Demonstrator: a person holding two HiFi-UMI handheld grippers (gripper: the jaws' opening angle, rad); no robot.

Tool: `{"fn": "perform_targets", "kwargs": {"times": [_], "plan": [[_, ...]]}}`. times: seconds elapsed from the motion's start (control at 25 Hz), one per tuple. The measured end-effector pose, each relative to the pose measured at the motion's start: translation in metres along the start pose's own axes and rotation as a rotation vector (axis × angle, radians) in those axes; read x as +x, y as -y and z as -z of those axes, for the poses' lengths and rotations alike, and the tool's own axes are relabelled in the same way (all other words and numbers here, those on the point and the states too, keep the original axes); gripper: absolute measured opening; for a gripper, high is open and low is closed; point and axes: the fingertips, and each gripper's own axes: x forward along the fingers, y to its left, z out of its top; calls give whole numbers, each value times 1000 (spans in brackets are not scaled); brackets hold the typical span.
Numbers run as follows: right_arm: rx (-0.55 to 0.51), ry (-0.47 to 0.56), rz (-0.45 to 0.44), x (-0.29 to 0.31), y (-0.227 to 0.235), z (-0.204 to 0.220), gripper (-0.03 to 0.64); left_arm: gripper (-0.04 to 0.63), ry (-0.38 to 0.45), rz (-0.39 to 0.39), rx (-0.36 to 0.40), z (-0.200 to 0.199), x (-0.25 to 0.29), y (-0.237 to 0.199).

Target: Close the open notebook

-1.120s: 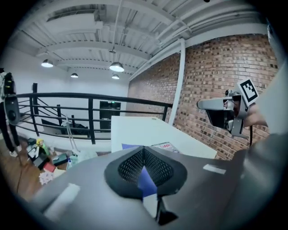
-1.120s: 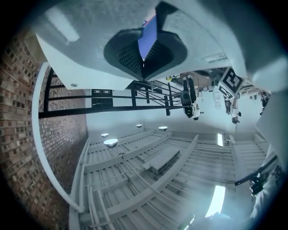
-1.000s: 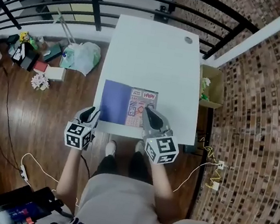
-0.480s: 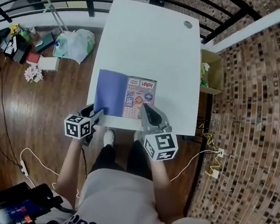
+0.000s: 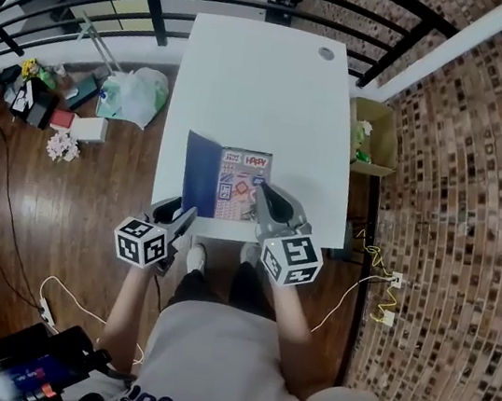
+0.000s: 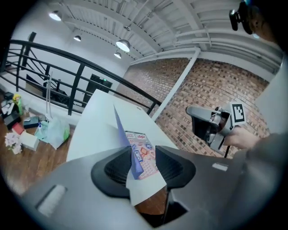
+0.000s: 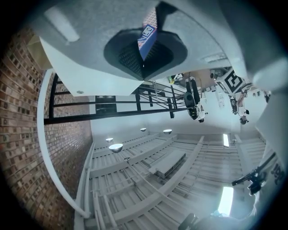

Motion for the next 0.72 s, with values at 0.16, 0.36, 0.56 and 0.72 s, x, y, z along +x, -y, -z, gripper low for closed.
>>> {"fn": "perform_targets", "kwargs": {"times": [0.16,0.36,0.56,0.72], "plan": [[4,19,13,-10,14,-9,-12,184,14,57,35,-16,13,41],[19,29,46,-24,27,-10,-12,181,-24,137,86,-16,38,79],[47,9,101,-43,50,4,-14,175,-80,181,109,-2,72,103],[85,4,139,-64,73,19,-12,169,-127,192,97,18,102,117]]}}
